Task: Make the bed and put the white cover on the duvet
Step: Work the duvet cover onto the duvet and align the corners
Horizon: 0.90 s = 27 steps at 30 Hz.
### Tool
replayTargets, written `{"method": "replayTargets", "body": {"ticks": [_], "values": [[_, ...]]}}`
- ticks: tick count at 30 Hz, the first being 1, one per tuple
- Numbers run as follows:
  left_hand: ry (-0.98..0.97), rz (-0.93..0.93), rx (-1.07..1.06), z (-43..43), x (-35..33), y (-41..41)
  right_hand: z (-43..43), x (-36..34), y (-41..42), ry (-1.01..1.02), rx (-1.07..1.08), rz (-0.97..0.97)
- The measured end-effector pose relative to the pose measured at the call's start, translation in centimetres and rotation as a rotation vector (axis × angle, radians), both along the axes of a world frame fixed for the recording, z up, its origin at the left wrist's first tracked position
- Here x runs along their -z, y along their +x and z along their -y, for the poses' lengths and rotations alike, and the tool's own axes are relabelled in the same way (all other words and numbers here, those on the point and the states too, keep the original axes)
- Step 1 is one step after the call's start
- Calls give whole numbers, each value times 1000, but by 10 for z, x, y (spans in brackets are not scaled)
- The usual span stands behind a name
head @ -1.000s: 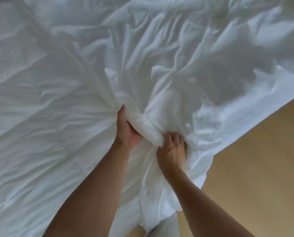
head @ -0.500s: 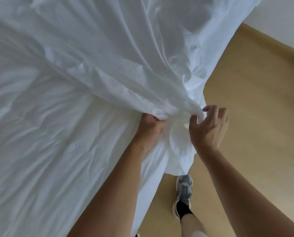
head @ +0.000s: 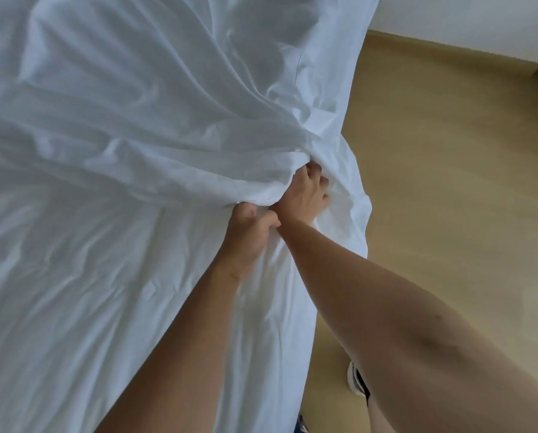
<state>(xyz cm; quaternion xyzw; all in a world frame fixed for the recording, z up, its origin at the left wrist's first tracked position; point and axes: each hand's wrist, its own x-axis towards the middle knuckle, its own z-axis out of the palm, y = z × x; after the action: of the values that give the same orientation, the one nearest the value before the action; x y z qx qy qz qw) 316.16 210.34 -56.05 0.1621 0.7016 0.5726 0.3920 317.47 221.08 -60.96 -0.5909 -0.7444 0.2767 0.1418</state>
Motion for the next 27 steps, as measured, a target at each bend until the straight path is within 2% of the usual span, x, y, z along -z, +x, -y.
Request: {"method": "replayTargets", "body": {"ticks": [3,6,9,12,15,17,20,21,23,25,27], "values": [[27,-19,0,-8,-6,1,-14,11,16,-29,74,-79],[7,-32,21,-21,-12,-6,-17,18,34,-43,-103,-27],[11,4,68,-48,-19,-15,-16,15,48,-187,-183,-40],[-118,-196,140,-78,-22,-34,-27,14,61,-357,-156,-118],[-213,-362,198,-104,-23,-60,-47,20,92,-313,-201,-108],[-238,-330,254,-115,-20,-69,-72,23,128,-307,-138,-56],[-165,-78,314,-122,-5,-59,-116,19,172,-231,-87,239],[-140,23,287,-122,0,-52,-128,18,176,-204,-102,334],[-140,86,192,-122,10,-41,-141,15,166,-185,-114,402],[-271,-109,217,-123,19,-33,-140,13,152,-23,-71,291],[-455,-439,352,-125,25,-27,-125,13,137,272,-127,45]]}}
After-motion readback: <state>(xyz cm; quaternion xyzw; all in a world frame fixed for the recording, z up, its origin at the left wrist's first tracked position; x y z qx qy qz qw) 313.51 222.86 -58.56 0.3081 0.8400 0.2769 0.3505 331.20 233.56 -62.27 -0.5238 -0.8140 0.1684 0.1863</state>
